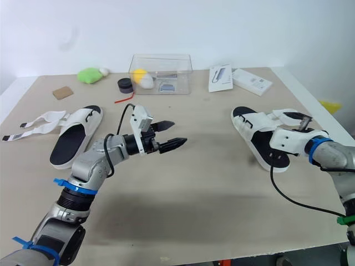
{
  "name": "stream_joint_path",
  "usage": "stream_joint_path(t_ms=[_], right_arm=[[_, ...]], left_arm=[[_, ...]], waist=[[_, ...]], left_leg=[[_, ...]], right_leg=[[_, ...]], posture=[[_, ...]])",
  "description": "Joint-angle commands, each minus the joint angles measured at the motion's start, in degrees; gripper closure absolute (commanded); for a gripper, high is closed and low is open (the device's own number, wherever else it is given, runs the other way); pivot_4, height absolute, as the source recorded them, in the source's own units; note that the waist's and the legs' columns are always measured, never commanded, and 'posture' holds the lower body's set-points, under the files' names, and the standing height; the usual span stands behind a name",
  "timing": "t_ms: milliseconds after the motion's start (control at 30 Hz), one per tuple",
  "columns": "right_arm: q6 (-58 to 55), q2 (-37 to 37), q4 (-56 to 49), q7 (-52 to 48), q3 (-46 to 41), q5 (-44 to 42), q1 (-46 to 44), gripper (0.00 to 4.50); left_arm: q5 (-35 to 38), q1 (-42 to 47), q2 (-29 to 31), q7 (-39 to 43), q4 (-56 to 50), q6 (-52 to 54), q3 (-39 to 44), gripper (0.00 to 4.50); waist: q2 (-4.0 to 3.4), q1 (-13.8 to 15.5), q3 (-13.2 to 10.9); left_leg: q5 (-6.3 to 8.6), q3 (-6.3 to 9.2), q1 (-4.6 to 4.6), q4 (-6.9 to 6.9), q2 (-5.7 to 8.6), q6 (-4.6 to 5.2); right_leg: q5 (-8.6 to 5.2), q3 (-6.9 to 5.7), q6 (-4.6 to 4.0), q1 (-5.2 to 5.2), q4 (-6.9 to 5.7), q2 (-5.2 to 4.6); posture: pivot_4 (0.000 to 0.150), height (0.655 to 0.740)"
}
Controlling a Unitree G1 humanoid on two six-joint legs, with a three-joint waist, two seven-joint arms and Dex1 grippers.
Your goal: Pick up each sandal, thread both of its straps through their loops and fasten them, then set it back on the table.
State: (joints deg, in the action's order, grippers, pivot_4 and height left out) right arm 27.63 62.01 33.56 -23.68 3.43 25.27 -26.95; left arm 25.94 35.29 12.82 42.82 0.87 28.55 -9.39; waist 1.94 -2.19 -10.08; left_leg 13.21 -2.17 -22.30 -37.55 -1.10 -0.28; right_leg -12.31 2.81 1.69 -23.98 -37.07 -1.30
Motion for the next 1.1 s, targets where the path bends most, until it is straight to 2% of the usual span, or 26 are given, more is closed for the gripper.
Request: stream_joint_path(t_ms=[33, 200, 233, 300, 367, 400, 433, 500, 567, 700, 800, 933, 1100], right_arm=[[4.0, -0.6, 7.7, 4.0, 3.4, 4.4, -6.1, 0.0], [7.2, -3.2, 16.0, 7.1, 7.3, 6.9, -12.9, 0.0], [7.9, -3.7, 17.3, 7.5, 8.0, 7.2, -14.1, 0.24], [8.9, -4.4, 19.4, 8.3, 8.9, 7.6, -15.8, 0.92], [9.6, -5.1, 21.1, 9.2, 10.1, 8.3, -17.3, 1.77], [10.0, -5.4, 21.9, 9.6, 10.6, 8.5, -18.0, 2.36], [10.3, -5.7, 22.5, 10.1, 11.2, 9.1, -18.7, 2.71], [11.0, -6.1, 23.5, 11.1, 11.9, 9.7, -19.7, 3.74], [11.8, -6.3, 24.3, 12.0, 12.5, 9.9, -20.3, 4.42], [14.2, -6.4, 25.2, 13.4, 12.5, 9.7, -20.8, 4.42], [22.0, -6.9, 22.1, 10.1, 9.9, 3.4, -20.6, 4.42], [35.0, -7.7, 15.8, 2.8, 11.0, -5.0, -20.9, 4.42], [44.4, -9.6, 7.6, -7.2, 16.4, -14.6, -21.4, 4.42]], left_arm=[[-0.7, 1.1, -0.7, -0.4, -1.4, -1.4, 0.6, 0.05], [-0.7, -0.3, -1.1, -1.1, -2.6, -1.1, 1.7, 0.05], [-0.5, -0.7, -1.1, -1.3, -2.9, -1.1, 2.0, 0.01], [-0.2, -0.9, -1.1, -1.5, -3.2, -1.0, 2.2, 0.0], [0.0, -1.2, -0.8, -1.5, -3.7, -0.7, 2.4, 0.0], [0.0, -1.3, -0.7, -1.4, -3.9, -0.6, 2.4, 0.0], [0.0, -1.4, -0.4, -1.3, -3.9, -0.6, 2.5, 0.0], [-0.1, -1.4, -0.1, -1.3, -4.0, -0.6, 2.8, 0.0], [-0.1, -1.4, 0.1, -1.4, -4.1, -0.5, 3.2, 0.0], [0.1, -1.4, 0.5, -1.3, -4.4, -0.2, 3.7, 0.0], [0.7, -1.9, 3.1, 0.2, -4.6, 0.4, 5.6, 0.0], [4.9, -4.1, 10.2, 6.2, -6.9, 3.9, 8.5, 0.0], [7.1, -6.3, 18.8, 12.2, -8.0, 6.2, 10.6, 0.0]], waist=[[0.01, -0.2, 0.0], [0.01, -0.5, 0.0], [0.01, -0.6, 0.0], [0.01, -0.6, 0.0], [0.01, -0.5, 0.0], [0.01, -0.5, 0.0], [0.01, -0.5, 0.0], [0.01, -0.5, 0.0], [0.01, -0.5, 0.0], [0.01, -0.6, 0.0], [0.01, -0.8, 0.0], [-0.02, -1.8, 0.0], [-0.01, -2.0, 0.0]], left_leg=[[0.0, -0.04, 0.01, -0.01, 0.01, 0.0], [0.01, -0.04, 0.05, -0.01, 0.02, 0.03], [0.01, -0.05, 0.06, -0.01, 0.03, 0.04], [0.02, -0.07, 0.07, 0.0, 0.02, 0.04], [0.02, -0.06, 0.06, 0.0, 0.03, 0.04], [0.02, -0.07, 0.06, 0.0, 0.04, 0.04], [0.02, -0.07, 0.06, 0.0, 0.05, 0.04], [0.02, -0.08, 0.05, 0.0, 0.06, 0.04], [0.02, -0.09, 0.06, 0.0, 0.08, 0.04], [0.02, -0.12, 0.08, 0.0, 0.06, 0.04], [0.02, -0.13, 0.09, 0.01, 0.04, 0.04], [0.02, -0.16, 0.06, 0.09, -0.07, 0.04], [0.02, -0.12, 0.02, 0.08, -0.12, 0.04]], right_leg=[[0.03, 0.05, 0.03, 0.0, 0.01, 0.0], [0.07, 0.26, 0.11, -0.02, 0.02, -0.02], [0.08, 0.31, 0.1, -0.03, 0.02, -0.02], [0.08, 0.36, 0.11, -0.04, 0.02, -0.02], [0.09, 0.35, 0.12, -0.05, 0.02, -0.02], [0.09, 0.36, 0.13, -0.05, 0.02, -0.03], [0.1, 0.36, 0.14, -0.04, 0.02, -0.04], [0.11, 0.38, 0.16, -0.04, 0.03, -0.06], [0.11, 0.41, 0.17, -0.05, 0.03, -0.07], [0.13, 0.45, 0.17, -0.06, 0.02, -0.05], [0.13, 0.46, 0.16, -0.07, 0.02, -0.02], [0.14, 0.55, 0.13, -0.2, 0.01, 0.1], [0.13, 0.49, 0.11, -0.2, 0.01, 0.07]], posture=[[0.15, 0.74], [0.15, 0.74], [0.15, 0.74], [0.15, 0.74], [0.15, 0.74], [0.15, 0.74], [0.15, 0.74], [0.15, 0.74], [0.15, 0.74], [0.15, 0.74], [0.15, 0.74], [0.15, 0.74], [0.15, 0.74]])
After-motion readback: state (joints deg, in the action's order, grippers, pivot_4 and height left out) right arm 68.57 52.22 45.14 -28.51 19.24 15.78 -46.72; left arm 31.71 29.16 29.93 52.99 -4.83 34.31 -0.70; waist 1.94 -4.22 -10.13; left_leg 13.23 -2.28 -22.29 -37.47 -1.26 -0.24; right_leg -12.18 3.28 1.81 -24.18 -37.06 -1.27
